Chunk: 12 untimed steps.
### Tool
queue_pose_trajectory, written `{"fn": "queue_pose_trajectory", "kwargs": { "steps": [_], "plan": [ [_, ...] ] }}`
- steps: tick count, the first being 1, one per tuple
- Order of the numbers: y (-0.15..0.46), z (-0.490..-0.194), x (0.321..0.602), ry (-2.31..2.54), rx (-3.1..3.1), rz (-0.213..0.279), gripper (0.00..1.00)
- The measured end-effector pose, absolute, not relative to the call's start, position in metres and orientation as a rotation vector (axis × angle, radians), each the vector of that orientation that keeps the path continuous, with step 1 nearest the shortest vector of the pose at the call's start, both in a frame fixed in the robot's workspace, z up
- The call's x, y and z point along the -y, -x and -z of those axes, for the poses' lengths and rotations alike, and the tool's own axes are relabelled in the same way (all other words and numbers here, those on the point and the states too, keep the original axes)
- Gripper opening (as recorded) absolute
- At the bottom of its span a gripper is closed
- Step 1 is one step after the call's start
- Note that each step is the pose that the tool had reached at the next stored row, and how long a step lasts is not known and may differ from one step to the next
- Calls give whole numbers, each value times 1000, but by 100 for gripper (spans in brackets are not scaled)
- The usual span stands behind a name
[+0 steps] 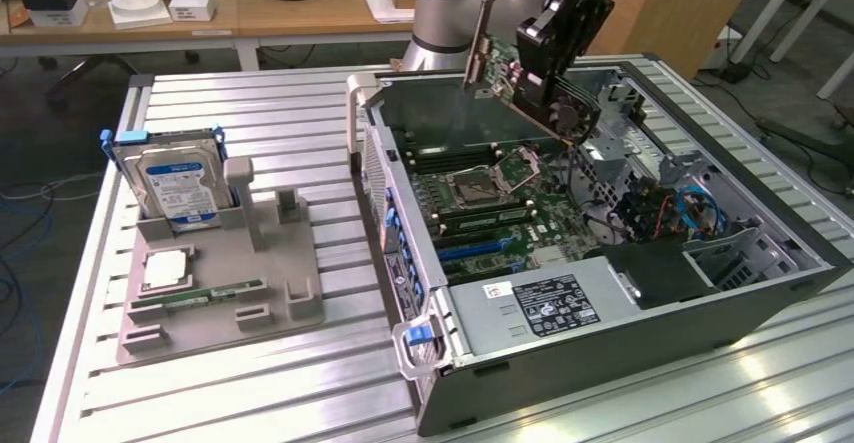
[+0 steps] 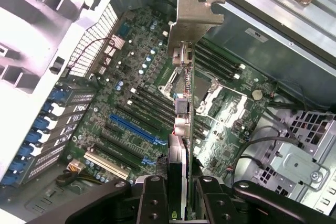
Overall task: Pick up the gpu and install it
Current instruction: 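Insert the gpu into the slot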
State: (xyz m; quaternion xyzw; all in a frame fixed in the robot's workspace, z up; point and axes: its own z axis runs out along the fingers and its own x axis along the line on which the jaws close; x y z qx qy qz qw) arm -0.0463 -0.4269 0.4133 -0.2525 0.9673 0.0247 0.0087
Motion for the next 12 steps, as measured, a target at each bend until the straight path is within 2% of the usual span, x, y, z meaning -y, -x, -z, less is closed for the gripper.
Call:
{"fn": "queue_pose_trajectory", "kwargs": {
  "steps": [12],
  "plan": [
    [46, -413, 427, 881, -2996, -86, 27]
  ]
}}
